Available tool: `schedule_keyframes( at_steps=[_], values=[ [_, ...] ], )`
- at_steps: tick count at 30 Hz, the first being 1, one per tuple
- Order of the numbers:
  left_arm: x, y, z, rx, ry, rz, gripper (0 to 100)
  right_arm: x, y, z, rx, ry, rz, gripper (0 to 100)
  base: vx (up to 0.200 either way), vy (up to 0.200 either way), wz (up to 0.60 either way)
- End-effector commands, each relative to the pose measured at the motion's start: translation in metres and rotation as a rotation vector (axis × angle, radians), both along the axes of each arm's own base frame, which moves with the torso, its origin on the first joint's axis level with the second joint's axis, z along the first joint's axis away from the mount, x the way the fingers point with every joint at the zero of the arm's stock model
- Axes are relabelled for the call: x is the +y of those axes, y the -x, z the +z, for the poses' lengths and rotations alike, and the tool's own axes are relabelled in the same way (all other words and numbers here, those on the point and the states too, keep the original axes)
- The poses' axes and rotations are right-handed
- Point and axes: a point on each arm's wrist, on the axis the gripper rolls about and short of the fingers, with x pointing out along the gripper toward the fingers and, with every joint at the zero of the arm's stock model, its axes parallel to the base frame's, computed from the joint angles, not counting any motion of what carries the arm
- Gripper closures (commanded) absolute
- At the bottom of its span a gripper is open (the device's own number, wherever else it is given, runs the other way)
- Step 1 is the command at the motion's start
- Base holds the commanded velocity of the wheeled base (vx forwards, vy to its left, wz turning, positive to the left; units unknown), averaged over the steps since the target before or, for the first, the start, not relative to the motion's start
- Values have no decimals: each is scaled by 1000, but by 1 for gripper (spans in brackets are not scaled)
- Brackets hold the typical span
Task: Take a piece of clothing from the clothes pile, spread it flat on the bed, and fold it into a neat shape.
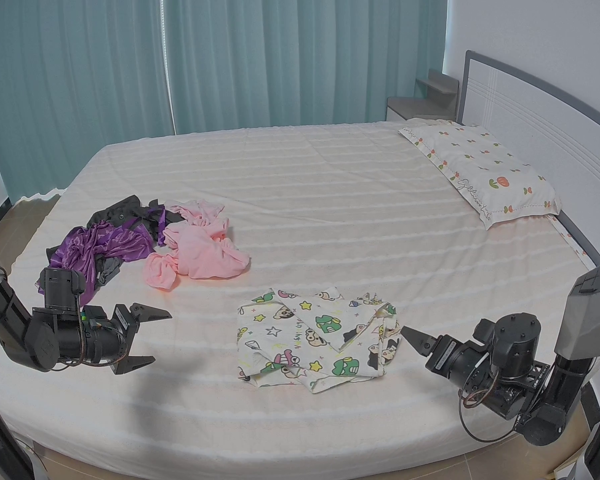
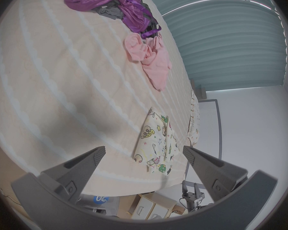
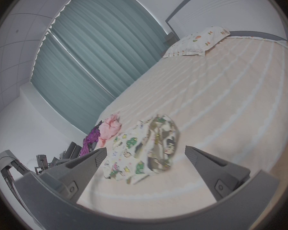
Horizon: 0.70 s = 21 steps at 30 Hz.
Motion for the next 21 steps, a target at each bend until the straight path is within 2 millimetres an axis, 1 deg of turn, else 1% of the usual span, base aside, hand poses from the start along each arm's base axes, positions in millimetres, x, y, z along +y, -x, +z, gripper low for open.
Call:
schedule_keyframes(
  at_steps=[1, 3, 5, 8, 11, 14, 15, 18, 21],
  values=[
    [0, 0, -3, 2, -3, 4, 0, 14, -16, 12, -89, -54, 26, 0, 0, 0, 0],
    [0, 0, -3, 3, -1, 11, 0, 28, -20, 1, -41, -42, 96, 0, 0, 0, 0],
    [0, 0, -3, 5, 1, 15, 0, 39, -23, -9, -10, -25, 125, 0, 0, 0, 0],
    [0, 0, -2, 7, 3, 17, 0, 48, -31, -25, 21, -7, 140, 0, 0, 0, 0],
    [0, 0, -3, 6, 3, 15, 0, 54, -38, -48, 73, 25, 139, 0, 200, 0, 0],
    [0, 1, -4, 7, -1, 13, 0, 57, -42, -63, 101, 41, 138, 0, 200, 0, 0],
    [0, 1, -4, 4, -2, 14, 0, 57, -42, -68, 111, 48, 138, 0, 0, 0, 0],
    [0, 3, -5, -9, -4, 13, 0, 59, -44, -75, 120, 55, 138, 0, 0, 0, 0],
    [-1, 4, -8, -19, -7, 11, 0, 61, -47, -74, 111, 49, 140, 0, 0, 0, 0]
  ],
)
